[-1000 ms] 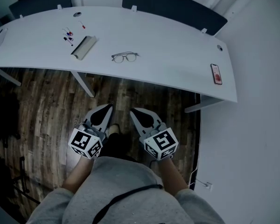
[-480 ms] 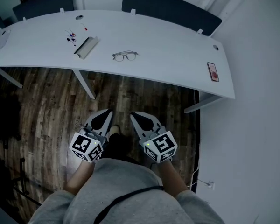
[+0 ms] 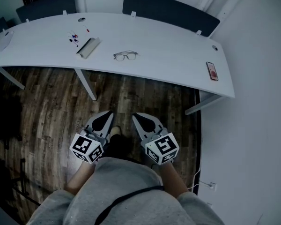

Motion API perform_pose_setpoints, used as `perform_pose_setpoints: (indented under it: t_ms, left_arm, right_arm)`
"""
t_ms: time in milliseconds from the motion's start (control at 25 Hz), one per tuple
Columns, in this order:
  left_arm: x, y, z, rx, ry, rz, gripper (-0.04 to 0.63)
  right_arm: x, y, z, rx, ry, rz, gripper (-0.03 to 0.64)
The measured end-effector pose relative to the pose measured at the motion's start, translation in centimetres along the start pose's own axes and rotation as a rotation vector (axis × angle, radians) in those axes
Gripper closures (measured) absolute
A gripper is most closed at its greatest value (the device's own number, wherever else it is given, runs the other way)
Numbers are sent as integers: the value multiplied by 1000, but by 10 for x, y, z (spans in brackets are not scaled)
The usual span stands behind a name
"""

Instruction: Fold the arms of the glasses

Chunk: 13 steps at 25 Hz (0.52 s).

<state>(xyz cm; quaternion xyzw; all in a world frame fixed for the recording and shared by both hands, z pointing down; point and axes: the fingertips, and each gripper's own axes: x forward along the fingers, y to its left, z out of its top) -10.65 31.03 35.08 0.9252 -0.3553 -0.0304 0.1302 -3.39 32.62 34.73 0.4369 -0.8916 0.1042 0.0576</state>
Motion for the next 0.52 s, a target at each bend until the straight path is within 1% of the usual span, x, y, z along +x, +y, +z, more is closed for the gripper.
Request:
perform_pose_setpoints:
  t_ms: [520]
  left_arm:
    - [7, -31, 5, 36, 16, -27, 580]
  right_arm:
    - [-22, -1, 6, 10, -29, 18, 598]
